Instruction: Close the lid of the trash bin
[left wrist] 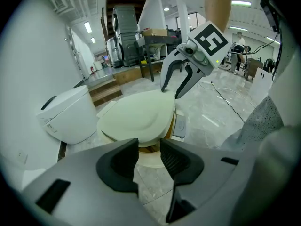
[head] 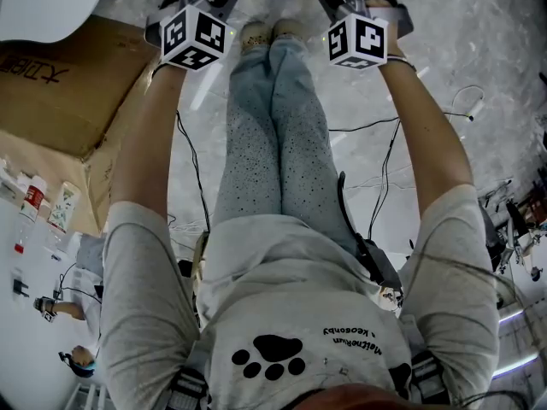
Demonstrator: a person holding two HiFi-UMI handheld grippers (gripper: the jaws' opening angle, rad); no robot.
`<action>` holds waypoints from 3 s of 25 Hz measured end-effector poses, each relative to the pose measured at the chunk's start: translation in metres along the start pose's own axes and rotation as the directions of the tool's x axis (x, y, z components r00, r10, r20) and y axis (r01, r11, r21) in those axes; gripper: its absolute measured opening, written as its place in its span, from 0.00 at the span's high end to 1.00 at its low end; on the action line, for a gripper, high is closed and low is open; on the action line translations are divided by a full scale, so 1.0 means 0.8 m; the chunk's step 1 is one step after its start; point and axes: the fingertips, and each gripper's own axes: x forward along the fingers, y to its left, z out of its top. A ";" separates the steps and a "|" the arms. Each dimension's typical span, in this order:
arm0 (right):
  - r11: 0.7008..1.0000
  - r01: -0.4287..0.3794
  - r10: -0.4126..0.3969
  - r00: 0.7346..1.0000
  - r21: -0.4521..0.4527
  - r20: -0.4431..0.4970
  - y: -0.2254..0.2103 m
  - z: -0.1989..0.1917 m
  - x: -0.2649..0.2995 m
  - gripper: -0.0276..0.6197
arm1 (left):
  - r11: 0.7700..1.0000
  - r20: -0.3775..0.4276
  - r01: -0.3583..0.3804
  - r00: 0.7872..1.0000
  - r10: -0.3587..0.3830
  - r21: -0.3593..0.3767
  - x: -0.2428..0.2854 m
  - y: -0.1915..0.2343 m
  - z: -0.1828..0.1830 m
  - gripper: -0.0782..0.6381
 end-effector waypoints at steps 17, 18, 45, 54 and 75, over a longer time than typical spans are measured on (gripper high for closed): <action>0.989 -0.138 0.141 0.988 0.046 -0.060 0.017 -0.010 0.024 0.71 | 0.997 -0.078 0.064 0.995 -0.067 -0.037 0.024 -0.006 -0.019 0.69; 0.988 -0.147 0.151 0.986 0.054 -0.065 0.018 -0.011 0.026 0.71 | 0.997 -0.083 0.069 0.994 -0.072 -0.039 0.025 -0.006 -0.020 0.69; 0.812 -0.211 0.308 0.947 0.544 -0.093 0.017 -0.014 0.047 0.85 | 0.967 -0.193 0.150 0.963 -0.190 -0.206 0.043 -0.007 -0.033 0.74; 0.692 -0.163 0.260 0.965 0.703 -0.032 0.004 -0.002 0.020 0.89 | 0.922 -0.182 0.118 0.964 -0.196 -0.369 0.025 0.001 -0.020 0.85; 0.459 0.025 -0.141 0.989 0.888 0.045 -0.111 0.095 -0.154 0.91 | 0.827 0.024 0.005 1.000 0.010 -0.562 -0.125 0.025 0.130 0.86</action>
